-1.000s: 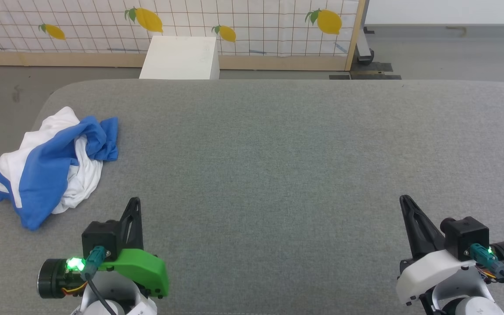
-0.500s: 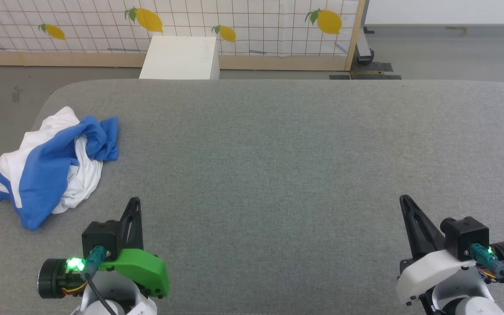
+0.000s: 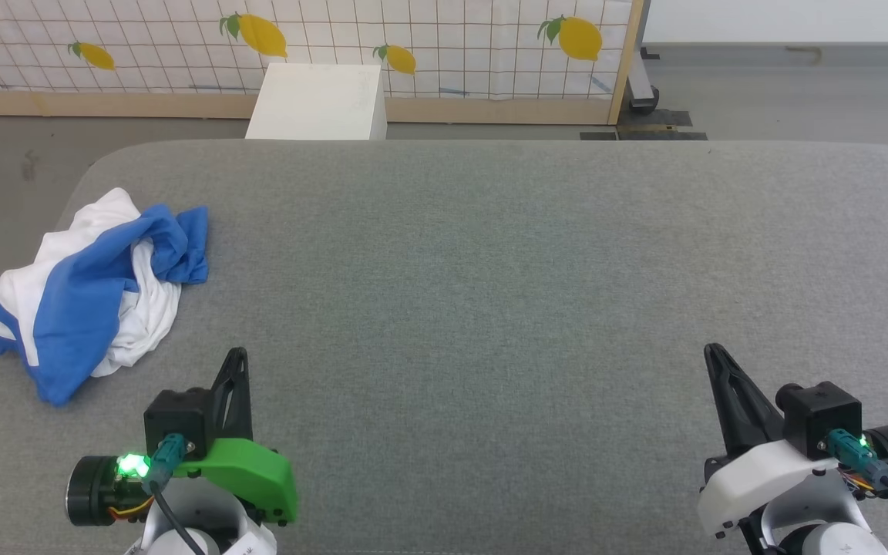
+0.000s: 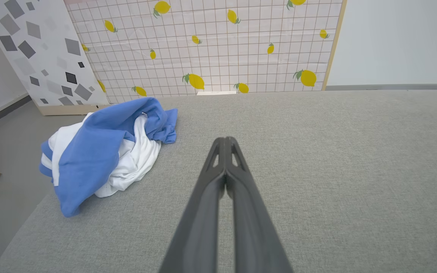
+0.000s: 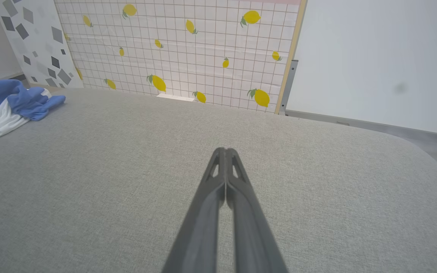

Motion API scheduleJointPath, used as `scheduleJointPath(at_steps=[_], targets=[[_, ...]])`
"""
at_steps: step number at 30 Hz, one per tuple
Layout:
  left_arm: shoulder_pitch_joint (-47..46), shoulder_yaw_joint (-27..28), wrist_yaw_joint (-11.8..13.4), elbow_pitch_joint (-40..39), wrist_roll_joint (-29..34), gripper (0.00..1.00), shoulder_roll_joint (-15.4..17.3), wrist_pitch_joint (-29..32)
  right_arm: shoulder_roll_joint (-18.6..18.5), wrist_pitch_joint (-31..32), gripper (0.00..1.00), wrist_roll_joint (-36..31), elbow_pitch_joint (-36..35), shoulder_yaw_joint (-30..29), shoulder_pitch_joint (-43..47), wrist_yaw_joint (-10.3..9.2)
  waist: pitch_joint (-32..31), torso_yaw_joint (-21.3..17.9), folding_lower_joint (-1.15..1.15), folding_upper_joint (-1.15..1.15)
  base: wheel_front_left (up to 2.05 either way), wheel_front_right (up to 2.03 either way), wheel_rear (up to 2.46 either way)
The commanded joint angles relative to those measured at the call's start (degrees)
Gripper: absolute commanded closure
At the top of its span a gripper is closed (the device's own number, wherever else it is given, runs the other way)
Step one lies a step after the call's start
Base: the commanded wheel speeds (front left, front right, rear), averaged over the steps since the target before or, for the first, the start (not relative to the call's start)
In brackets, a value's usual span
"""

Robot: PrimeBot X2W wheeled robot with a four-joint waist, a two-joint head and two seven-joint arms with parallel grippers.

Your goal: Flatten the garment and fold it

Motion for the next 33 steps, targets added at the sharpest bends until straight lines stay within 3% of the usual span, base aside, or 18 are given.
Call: scheduleJointPath(at_steps=[1, 6, 7, 21, 33], targets=[[0.7, 0.1, 0.4, -0.2, 0.7, 1.00, -0.2, 0.1, 0.1, -0.4, 1.00, -0.3, -0.3, 0.1, -0.9, -0.09, 0.0, 0.0, 0.00, 0.00, 0.00, 0.00, 0.00], [0.7, 0.1, 0.4, -0.2, 0.7, 1.00, -0.2, 0.1, 0.1, -0.4, 1.00, -0.3, -0.3, 0.1, -0.9, -0.09, 0.0, 0.0, 0.00, 0.00, 0.00, 0.00, 0.00], [0.0, 0.0, 0.0, 0.0, 0.0, 0.00, 0.0, 0.0, 0.0, 0.0, 0.00, 0.0, 0.0, 0.0, 0.0, 0.00, 0.0, 0.0, 0.00, 0.00, 0.00, 0.00, 0.00], [-0.6, -1.4, 0.8, 1.1, -1.4, 0.00, 0.0, -1.2, 0.0, -0.9, 0.00, 0.3, 0.4, -0.1, -0.3, -0.01, 0.0, 0.7, 0.00, 0.00, 0.00, 0.00, 0.00], [-1.3, -2.3, 1.7, 2.3, -2.7, 0.00, 0.2, -2.7, 0.0, -2.0, 0.00, 0.6, 0.9, 0.5, -0.8, -0.02, 0.1, 4.0, 0.00, 0.00, 0.00, 0.00, 0.00]])
